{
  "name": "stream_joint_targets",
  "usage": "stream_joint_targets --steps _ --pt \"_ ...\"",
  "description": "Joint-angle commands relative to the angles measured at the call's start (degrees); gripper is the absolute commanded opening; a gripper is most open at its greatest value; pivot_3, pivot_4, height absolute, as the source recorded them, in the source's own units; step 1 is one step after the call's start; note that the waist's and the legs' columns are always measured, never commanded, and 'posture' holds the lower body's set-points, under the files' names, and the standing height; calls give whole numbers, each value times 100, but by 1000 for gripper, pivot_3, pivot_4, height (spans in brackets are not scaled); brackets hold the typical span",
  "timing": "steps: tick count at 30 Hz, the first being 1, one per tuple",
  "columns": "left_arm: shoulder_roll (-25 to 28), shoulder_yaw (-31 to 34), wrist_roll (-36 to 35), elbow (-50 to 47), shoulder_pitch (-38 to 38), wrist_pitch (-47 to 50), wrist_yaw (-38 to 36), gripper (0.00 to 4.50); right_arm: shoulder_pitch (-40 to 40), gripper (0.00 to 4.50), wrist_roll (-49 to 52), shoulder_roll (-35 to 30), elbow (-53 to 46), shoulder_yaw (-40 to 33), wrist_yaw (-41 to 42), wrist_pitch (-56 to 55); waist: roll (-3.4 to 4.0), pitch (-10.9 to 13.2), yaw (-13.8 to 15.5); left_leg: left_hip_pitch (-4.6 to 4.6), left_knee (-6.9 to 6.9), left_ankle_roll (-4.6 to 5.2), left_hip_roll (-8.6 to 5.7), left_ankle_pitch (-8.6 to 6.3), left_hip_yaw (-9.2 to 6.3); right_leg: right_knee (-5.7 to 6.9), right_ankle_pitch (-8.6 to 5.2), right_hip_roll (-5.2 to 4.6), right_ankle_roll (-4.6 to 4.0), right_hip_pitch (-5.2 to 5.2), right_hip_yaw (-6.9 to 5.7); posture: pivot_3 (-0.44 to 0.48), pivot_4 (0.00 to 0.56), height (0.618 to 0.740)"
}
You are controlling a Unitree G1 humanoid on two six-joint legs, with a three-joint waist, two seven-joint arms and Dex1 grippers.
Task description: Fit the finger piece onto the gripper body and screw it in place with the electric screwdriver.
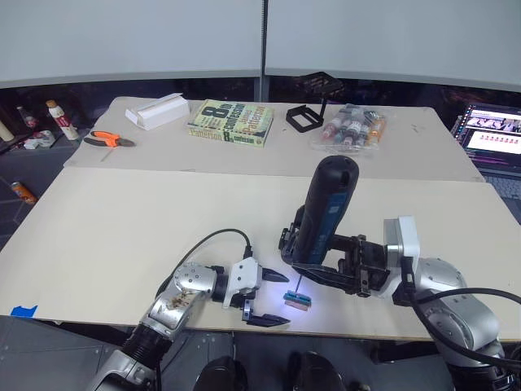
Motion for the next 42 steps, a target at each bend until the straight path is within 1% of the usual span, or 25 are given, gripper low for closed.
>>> stream_joint_targets --steps 1,20,42 --pt "4 32 -96 -194 22 -1 -6 4477 -91 1931 -47 24 -154 -23 -42 -172 0 0 0 0 0 0 0 0 0 0 0 0 0 -1 0 0 150 740" --pt "-2 25 -105 -249 28 67 12 4477 38 1931 -188 106 -116 -16 70 -246 0 0 1 -1 0 0 0 0 0 1 0 0 0 -1 0 0 150 740" --pt "-4 20 -82 -201 30 29 10 4477 -18 1931 -256 108 -102 93 54 -166 0 0 0 -1 0 0 0 0 0 1 0 0 0 -2 0 0 150 740"
